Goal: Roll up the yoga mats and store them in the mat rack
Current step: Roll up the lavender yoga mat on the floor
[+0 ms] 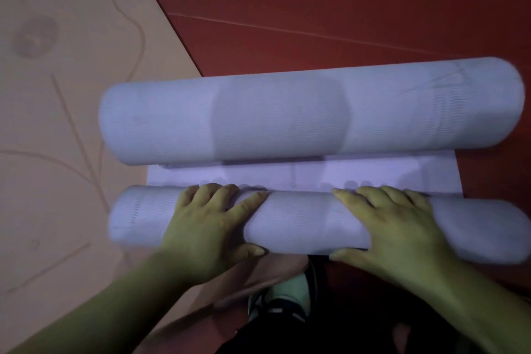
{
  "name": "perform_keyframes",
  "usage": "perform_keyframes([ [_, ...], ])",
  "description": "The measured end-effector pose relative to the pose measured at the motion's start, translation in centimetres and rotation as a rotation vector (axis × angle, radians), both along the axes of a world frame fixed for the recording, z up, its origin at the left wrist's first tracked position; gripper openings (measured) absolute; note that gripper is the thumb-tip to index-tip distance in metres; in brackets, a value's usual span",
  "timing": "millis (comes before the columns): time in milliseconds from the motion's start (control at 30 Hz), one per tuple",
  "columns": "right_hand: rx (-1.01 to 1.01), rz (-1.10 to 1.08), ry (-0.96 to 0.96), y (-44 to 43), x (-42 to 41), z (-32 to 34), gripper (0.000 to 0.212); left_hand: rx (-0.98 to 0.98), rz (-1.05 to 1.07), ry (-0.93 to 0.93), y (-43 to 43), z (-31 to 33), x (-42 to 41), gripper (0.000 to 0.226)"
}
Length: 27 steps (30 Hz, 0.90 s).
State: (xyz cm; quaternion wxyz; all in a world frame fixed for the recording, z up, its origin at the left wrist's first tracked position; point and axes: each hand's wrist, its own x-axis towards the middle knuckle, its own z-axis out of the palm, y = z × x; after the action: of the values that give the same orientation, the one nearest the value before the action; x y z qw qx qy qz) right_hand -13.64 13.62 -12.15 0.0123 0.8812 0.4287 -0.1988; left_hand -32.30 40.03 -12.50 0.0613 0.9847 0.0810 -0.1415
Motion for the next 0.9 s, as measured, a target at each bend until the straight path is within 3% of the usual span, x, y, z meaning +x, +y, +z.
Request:
perform_keyframes([
  [100,0.014,-0.030,-0.034,0.0,-0.3,-0.6,0.100,0.003,0.003,-0.021,0.0,-0.5,0.1,0.091],
  [333,0.274,-0.082,-0.199,-0.5,-1.5,-2.4,0.069,-0.006,-0.009,-0.046,-0.7,0.2,0.0,0.090],
  [900,0.267,-0.146,-0.221,0.9,0.2,-3.5,0.077,0.014,0.110,-0.065,-0.5,-1.0,1.7,0.078],
])
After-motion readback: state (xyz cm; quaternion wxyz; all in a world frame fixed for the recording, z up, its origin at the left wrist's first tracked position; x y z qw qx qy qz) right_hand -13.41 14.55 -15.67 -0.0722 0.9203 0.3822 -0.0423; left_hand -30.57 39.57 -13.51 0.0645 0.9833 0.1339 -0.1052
